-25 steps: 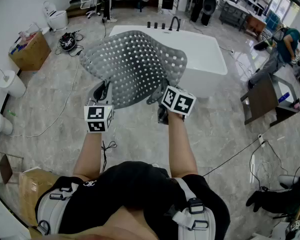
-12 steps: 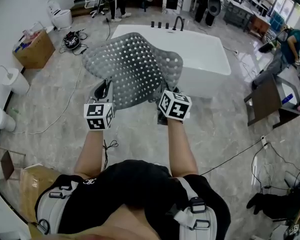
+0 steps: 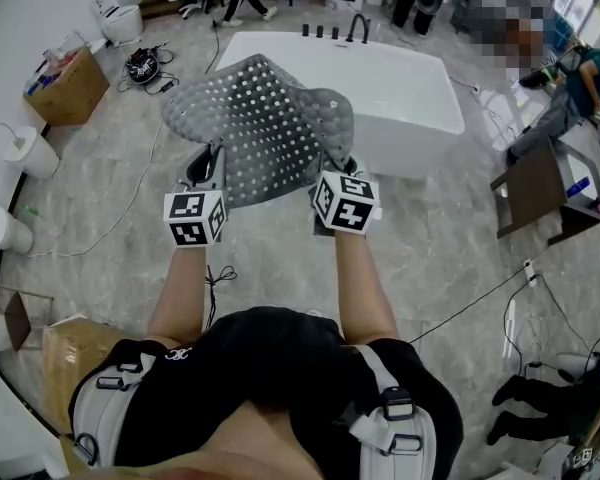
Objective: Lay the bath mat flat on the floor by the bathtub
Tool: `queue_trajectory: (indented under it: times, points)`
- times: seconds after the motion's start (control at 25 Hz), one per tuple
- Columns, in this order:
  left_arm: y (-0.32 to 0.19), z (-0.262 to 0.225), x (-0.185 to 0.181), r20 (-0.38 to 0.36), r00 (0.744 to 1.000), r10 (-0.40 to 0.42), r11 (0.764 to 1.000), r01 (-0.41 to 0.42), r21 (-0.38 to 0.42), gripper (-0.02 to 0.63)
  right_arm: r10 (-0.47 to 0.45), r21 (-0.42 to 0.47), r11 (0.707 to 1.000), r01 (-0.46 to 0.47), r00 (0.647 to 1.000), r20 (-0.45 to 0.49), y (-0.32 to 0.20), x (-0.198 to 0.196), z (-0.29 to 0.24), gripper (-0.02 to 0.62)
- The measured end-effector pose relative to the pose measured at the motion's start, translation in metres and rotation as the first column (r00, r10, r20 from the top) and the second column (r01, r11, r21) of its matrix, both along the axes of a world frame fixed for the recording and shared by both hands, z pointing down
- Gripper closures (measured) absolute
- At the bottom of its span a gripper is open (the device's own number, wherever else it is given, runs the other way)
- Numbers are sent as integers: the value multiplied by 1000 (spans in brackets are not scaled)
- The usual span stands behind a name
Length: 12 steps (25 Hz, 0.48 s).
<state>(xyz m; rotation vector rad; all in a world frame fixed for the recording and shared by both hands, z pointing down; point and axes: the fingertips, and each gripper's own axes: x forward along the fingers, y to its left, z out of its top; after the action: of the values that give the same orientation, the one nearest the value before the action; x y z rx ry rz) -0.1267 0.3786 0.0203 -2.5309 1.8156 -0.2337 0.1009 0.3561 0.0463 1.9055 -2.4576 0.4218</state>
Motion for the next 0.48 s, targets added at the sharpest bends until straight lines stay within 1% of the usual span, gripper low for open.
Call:
queue_trajectory:
  times: [0.32,0.48]
  points:
    - [0,-1,13,11,1000,-9,1000,9,4,563,-9,9,1000,9,1000,12,2,16,0,575]
    - [-3,-1,27,13,1000,-15,1000,15,2,560,-5,21,1000,5,1000,19,0,33,0,575]
